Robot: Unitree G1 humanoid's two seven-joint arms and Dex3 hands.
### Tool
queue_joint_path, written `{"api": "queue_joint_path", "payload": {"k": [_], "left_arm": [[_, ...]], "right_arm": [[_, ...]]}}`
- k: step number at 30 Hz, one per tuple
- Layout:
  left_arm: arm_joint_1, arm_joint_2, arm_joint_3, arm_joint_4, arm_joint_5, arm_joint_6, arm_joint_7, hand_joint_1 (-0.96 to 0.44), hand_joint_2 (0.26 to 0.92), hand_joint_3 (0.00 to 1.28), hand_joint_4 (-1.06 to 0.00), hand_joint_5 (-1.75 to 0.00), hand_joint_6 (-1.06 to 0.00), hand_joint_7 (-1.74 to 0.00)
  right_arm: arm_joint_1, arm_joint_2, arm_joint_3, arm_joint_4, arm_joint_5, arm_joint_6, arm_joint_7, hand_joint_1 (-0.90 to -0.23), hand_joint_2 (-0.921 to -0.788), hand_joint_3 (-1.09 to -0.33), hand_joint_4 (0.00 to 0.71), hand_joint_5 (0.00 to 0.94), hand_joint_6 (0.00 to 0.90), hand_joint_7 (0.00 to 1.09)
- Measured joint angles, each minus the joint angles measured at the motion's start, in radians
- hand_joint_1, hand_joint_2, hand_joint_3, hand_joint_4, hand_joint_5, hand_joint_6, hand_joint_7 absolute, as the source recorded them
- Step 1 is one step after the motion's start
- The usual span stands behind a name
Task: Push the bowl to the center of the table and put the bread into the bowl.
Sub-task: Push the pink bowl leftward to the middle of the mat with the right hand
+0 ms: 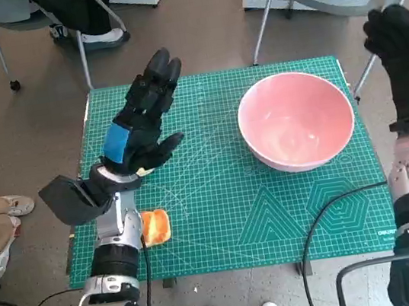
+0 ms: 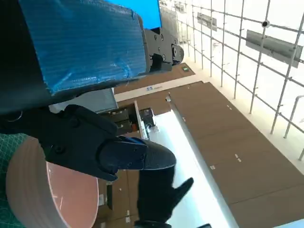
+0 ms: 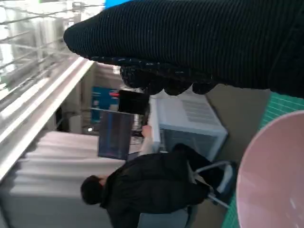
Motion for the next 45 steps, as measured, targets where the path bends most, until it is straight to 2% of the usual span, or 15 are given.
{"api": "queue_joint_path", "payload": {"k": [6, 16, 23, 31, 45], "left_arm": [[0.004, 0.001, 0.008, 0.0, -0.006, 0.0, -0.005, -0.69, 0.921, 0.24, -0.04, -0.01, -0.17, 0.0], [0.007, 0.006, 0.014, 0.0, -0.01, 0.0, -0.014, -0.69, 0.921, 0.24, -0.04, -0.01, -0.17, 0.0], [0.009, 0.011, 0.021, -0.001, -0.012, 0.002, -0.015, -0.69, 0.921, 0.24, -0.05, -0.01, -0.18, 0.0], [0.021, 0.018, 0.03, -0.007, -0.013, 0.004, -0.014, -0.68, 0.921, 0.24, -0.05, -0.01, -0.18, -0.01], [0.026, 0.024, 0.04, -0.007, -0.013, 0.004, -0.013, -0.67, 0.921, 0.24, -0.05, 0.0, -0.18, -0.01]], "right_arm": [[0.0, 0.0, -0.008, 0.03, -0.012, 0.049, -0.016, -0.636, -0.921, -0.878, 0.148, 0.0, 0.128, 0.25], [0.0, 0.0, -0.013, 0.059, -0.027, 0.119, -0.051, -0.599, -0.921, -0.915, 0.148, 0.0, 0.146, 0.22], [0.0, 0.0, -0.021, 0.079, -0.034, 0.184, -0.071, -0.583, -0.921, -0.888, 0.154, 0.002, 0.167, 0.2], [0.001, 0.007, -0.053, 0.091, -0.033, 0.257, -0.092, -0.632, -0.921, -0.835, 0.158, 0.002, 0.179, 0.18], [0.005, 0.023, -0.096, 0.093, -0.03, 0.305, -0.1, -0.638, -0.921, -0.812, 0.136, 0.0, 0.188, 0.16]]}}
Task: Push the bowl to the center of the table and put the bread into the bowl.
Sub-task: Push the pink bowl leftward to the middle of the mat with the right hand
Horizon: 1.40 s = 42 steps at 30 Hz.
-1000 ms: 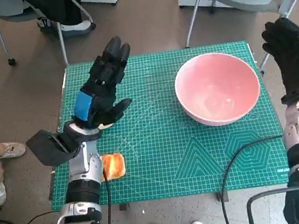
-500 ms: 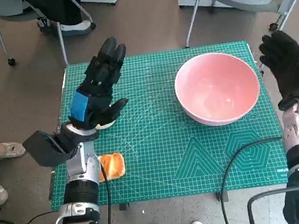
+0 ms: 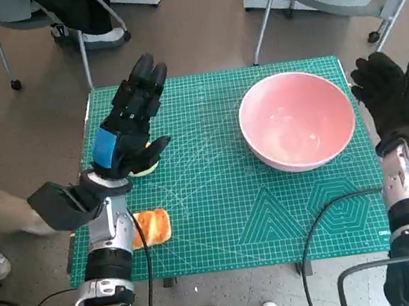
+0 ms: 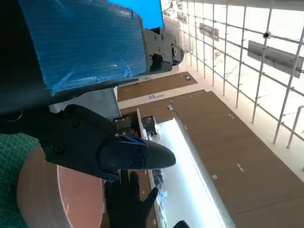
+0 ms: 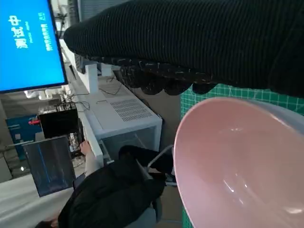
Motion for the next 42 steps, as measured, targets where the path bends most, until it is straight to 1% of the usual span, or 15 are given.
{"api": "queue_joint_path", "payload": {"k": [5, 20, 32, 35, 42], "left_arm": [[0.002, 0.001, 0.001, -0.004, 0.001, 0.0, 0.002, -0.67, 0.921, 0.24, -0.05, 0.0, -0.18, -0.01], [0.006, 0.005, -0.001, -0.007, 0.006, 0.0, 0.011, -0.67, 0.921, 0.25, -0.05, 0.0, -0.18, 0.0], [0.006, 0.012, -0.002, -0.007, 0.006, 0.0, 0.012, -0.67, 0.921, 0.25, -0.05, 0.0, -0.18, 0.0], [0.006, 0.013, -0.001, -0.007, 0.005, 0.0, 0.011, -0.67, 0.921, 0.25, -0.05, 0.0, -0.18, 0.0], [0.006, 0.014, 0.001, -0.008, 0.003, 0.003, 0.01, -0.66, 0.921, 0.25, -0.05, 0.0, -0.19, 0.0]], "right_arm": [[0.0, 0.004, -0.009, 0.0, 0.0, 0.005, -0.003, -0.644, -0.921, -0.802, 0.134, 0.0, 0.192, 0.15], [0.002, 0.041, -0.02, 0.0, -0.002, 0.005, -0.013, -0.656, -0.921, -0.793, 0.138, 0.002, 0.209, 0.14], [0.002, 0.081, -0.016, -0.001, -0.005, 0.004, -0.014, -0.675, -0.921, -0.775, 0.159, 0.009, 0.21, 0.13], [0.002, 0.092, -0.015, -0.001, -0.011, 0.004, -0.014, -0.676, -0.921, -0.769, 0.159, 0.008, 0.208, 0.12], [0.002, 0.115, -0.012, -0.001, -0.019, 0.004, -0.014, -0.652, -0.921, -0.769, 0.16, 0.006, 0.213, 0.12]]}}
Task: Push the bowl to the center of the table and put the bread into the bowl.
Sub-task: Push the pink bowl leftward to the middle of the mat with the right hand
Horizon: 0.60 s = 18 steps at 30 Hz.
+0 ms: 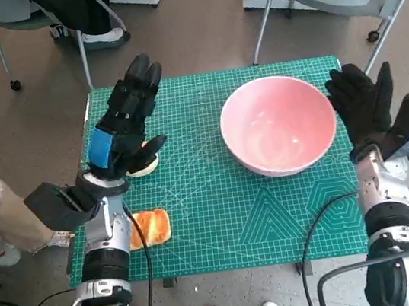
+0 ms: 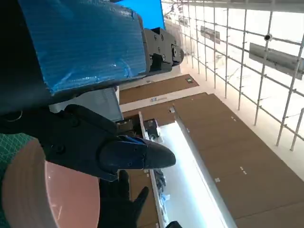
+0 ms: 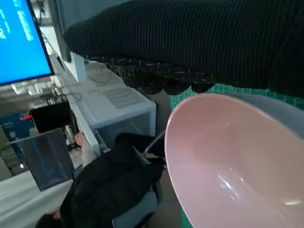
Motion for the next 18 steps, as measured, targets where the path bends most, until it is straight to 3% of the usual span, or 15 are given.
{"api": "queue_joint_path", "payload": {"k": [18], "left_arm": [[0.01, 0.0, 0.0, -0.021, 0.0, 0.012, 0.001, -0.65, 0.921, 0.25, -0.05, 0.0, -0.19, -0.01]], "right_arm": [[0.0, 0.062, 0.031, 0.0, -0.01, 0.0, 0.002, -0.623, -0.921, -0.796, 0.163, 0.005, 0.242, 0.13]]}}
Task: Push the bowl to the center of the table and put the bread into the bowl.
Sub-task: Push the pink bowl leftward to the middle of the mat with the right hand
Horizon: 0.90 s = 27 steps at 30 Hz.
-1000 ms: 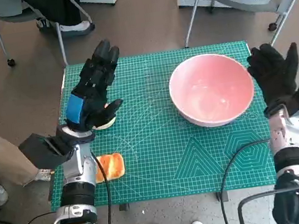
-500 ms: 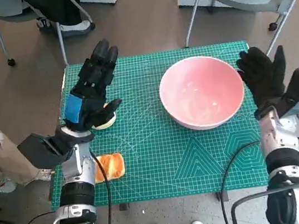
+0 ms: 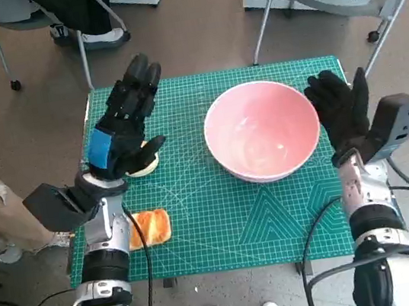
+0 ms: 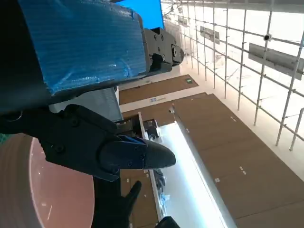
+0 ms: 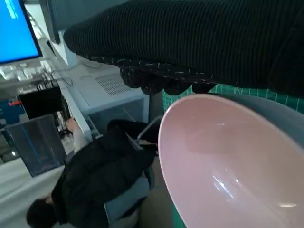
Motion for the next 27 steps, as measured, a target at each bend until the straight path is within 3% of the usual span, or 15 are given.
{"api": "queue_joint_path", "payload": {"k": [17, 27], "left_arm": [[0.01, 0.0, -0.001, -0.02, 0.0, 0.012, 0.002, -0.66, 0.921, 0.25, -0.04, 0.0, -0.19, 0.0], [0.024, 0.0, -0.001, -0.04, 0.0, 0.023, 0.008, -0.66, 0.921, 0.25, -0.04, 0.0, -0.19, 0.0]], "right_arm": [[-0.002, 0.038, 0.016, 0.0, -0.008, -0.015, 0.016, -0.627, -0.921, -0.803, 0.17, 0.005, 0.229, 0.11], [-0.003, 0.057, 0.024, 0.0, -0.014, -0.02, 0.025, -0.652, -0.921, -0.749, 0.169, 0.002, 0.237, 0.11]]}}
